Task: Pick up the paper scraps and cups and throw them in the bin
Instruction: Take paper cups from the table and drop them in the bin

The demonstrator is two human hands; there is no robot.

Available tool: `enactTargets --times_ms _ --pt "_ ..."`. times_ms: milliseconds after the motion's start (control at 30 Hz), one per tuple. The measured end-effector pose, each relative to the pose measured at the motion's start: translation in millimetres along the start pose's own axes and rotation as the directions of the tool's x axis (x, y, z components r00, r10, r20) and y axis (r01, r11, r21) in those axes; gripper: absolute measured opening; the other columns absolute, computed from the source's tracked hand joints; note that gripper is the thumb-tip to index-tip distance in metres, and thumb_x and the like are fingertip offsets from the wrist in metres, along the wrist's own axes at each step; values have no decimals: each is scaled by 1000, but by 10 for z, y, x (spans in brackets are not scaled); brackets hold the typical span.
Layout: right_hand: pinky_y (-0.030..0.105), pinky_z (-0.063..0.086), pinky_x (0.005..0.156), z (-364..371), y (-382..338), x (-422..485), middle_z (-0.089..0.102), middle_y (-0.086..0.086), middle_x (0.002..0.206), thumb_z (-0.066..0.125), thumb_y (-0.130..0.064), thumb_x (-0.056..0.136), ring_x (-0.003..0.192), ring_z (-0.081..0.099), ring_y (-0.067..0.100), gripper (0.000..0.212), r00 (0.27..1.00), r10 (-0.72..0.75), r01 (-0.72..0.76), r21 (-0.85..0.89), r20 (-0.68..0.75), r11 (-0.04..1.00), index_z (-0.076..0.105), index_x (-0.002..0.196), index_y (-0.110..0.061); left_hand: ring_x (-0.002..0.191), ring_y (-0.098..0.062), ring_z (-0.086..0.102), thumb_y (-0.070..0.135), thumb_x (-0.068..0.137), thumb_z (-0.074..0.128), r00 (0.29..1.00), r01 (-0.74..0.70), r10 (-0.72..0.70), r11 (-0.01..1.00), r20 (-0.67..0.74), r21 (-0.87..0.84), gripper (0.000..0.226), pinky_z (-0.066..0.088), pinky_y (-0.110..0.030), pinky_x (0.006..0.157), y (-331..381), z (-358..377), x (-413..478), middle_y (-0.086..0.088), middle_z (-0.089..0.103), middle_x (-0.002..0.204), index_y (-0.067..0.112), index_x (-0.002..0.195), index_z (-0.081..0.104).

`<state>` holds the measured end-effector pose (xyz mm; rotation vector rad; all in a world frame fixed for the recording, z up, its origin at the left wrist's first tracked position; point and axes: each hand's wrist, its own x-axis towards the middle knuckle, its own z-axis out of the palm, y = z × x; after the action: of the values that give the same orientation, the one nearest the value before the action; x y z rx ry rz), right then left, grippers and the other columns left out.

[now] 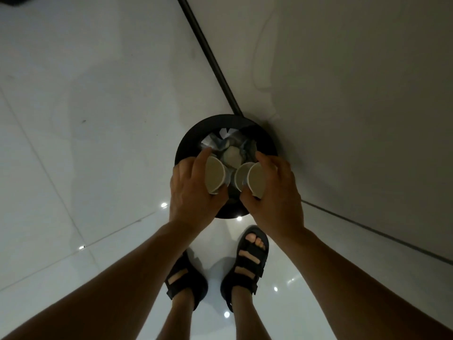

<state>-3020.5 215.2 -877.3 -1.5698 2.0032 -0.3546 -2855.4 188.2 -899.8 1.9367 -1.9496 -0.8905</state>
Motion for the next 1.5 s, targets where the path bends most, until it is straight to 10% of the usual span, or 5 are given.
enactTargets --times_ms 300,600,800,1067,1500 --pt "37 55 81 112 -63 96 46 14 138 74 -32 80 120 48 31 72 998 -68 67 -61 -15 996 44 143 -15 115 -35 50 40 69 77 980 -198 176 905 91 376 78 38 -44 97 79 48 152 -12 56 123 12 136 48" --pt "60 28 110 414 189 -17 25 17 158 67 -53 81 146 18 37 90 998 -62 59 -331 0 942 29 152 -14 146 -37 8 65 86 35 943 -328 224 751 246 573 87 2 -55 114 -206 61 103 -14 22 156 9 151 16" --pt "61 26 111 489 234 -30 17 17 160 67 -54 80 148 10 35 97 999 -35 32 -314 -4 949 19 154 -13 141 -39 22 50 86 44 934 -356 259 736 246 576 78 12 -60 114 -219 136 41 -16 37 147 10 149 22" --pt "61 23 112 519 235 -38 9 13 162 60 -60 83 150 1 31 98 1000 -5 11 -309 20 951 12 156 -15 147 -29 -8 75 86 9 946 -311 193 760 260 571 90 -2 -54 117 -323 252 62 -12 2 160 15 152 5" --pt "59 25 113 -206 -286 -233 5 12 163 57 -63 83 149 4 33 100 990 10 39 -340 141 940 5 156 -17 146 -36 7 73 83 25 939 -294 132 785 317 546 91 13 -60 112 -102 -712 -68 -13 14 159 15 152 10"
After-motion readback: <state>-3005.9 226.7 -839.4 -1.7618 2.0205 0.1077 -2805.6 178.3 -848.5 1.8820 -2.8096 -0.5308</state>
